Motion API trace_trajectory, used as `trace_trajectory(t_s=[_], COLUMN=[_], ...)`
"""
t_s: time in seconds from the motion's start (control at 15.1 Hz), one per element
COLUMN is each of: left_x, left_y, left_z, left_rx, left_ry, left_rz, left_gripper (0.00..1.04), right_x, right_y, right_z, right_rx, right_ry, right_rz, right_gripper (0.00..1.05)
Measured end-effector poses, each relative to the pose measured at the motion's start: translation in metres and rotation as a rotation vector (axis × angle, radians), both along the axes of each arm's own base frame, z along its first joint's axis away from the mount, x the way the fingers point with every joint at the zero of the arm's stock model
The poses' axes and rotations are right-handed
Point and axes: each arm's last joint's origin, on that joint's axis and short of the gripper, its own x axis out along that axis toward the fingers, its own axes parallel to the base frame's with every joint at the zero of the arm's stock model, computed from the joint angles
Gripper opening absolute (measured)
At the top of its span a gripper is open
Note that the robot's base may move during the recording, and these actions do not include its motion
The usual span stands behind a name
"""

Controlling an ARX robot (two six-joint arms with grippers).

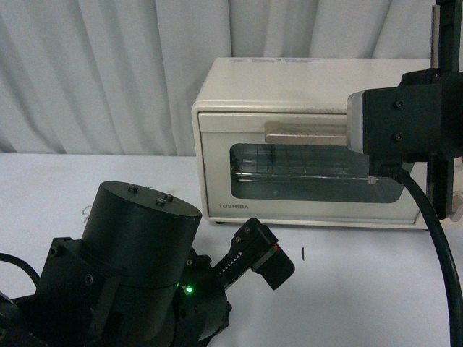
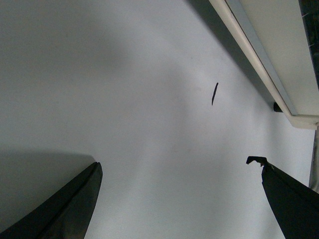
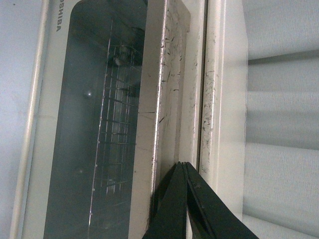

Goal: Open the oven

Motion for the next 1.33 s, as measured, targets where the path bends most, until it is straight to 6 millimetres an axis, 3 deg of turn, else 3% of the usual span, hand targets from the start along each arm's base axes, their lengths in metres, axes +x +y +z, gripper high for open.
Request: trace_trajectory(t_s=[0.6, 1.13, 1.33], left_x=[0.0, 0.0, 0.0], left_y=[0.0, 0.0, 0.0], left_z=[0.0, 0.0, 0.0], left_rx=[0.0, 0.0, 0.0], left_ry=[0.0, 0.0, 0.0], left_rz=[0.0, 0.001, -0.001], left_gripper=[0.98, 0.98, 0.98], right_x=[-0.018, -0.052, -0.058], right_y=[0.0, 0.0, 0.003], right_z=[0.007, -0.015, -0.001], right_rx=[0.201, 0.348, 0.4], right_ry=[0.322, 0.688, 0.719], right_rz=[-0.087, -0.134, -0.125], right_gripper=[0.02, 0.02, 0.02])
